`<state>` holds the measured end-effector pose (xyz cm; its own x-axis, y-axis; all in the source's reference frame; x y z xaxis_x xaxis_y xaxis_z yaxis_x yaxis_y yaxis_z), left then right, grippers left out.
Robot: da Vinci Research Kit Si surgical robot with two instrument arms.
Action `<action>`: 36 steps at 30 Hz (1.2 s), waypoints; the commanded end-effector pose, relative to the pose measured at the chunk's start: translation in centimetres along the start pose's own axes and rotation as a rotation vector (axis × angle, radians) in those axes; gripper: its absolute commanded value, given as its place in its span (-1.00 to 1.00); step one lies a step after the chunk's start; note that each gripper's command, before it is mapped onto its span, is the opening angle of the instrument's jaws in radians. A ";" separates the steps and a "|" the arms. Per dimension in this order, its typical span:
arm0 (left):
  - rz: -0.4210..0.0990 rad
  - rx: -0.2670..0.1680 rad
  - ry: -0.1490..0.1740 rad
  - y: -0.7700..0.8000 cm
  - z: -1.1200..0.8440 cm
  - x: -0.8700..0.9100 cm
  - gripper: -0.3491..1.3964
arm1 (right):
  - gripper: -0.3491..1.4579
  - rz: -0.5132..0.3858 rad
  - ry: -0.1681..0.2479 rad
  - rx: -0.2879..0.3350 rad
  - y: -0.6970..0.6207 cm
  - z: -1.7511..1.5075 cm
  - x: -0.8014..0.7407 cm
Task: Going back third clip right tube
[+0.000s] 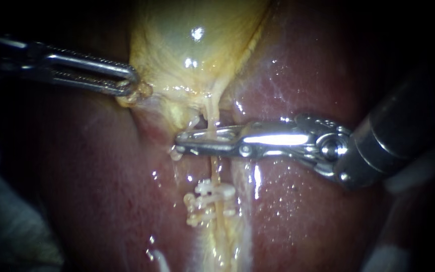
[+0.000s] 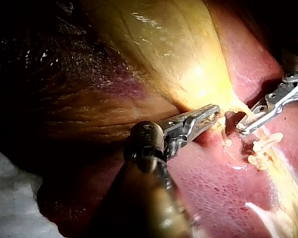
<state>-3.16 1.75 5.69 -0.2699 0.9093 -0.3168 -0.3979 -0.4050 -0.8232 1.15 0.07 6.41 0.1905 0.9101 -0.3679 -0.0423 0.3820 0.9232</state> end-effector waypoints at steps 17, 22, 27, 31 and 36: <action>0.001 0.000 0.000 -0.01 0.00 0.00 -1.00 | -0.14 -0.157 -0.031 -0.054 0.53 0.05 -0.21; 0.001 -0.001 -0.001 -0.02 -0.01 -0.01 -1.00 | -0.14 -0.157 -0.028 -0.058 0.54 -0.01 -0.22; 0.001 -0.002 -0.002 -0.02 -0.03 -0.01 -1.00 | -0.13 -0.199 -0.034 -0.049 0.46 -0.11 -0.25; 0.001 -0.002 -0.002 -0.02 -0.04 -0.01 -1.00 | -0.13 -0.318 -0.050 -0.056 0.38 -0.25 -0.28; 0.001 -0.003 -0.002 -0.02 -0.04 -0.01 -1.00 | -0.09 -0.498 -0.097 -0.084 0.20 -0.47 -0.30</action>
<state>-3.12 1.75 5.69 -0.2719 0.9085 -0.3172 -0.3954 -0.4060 -0.8239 0.60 -0.05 6.60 0.3026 0.5778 -0.7580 -0.0026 0.7958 0.6056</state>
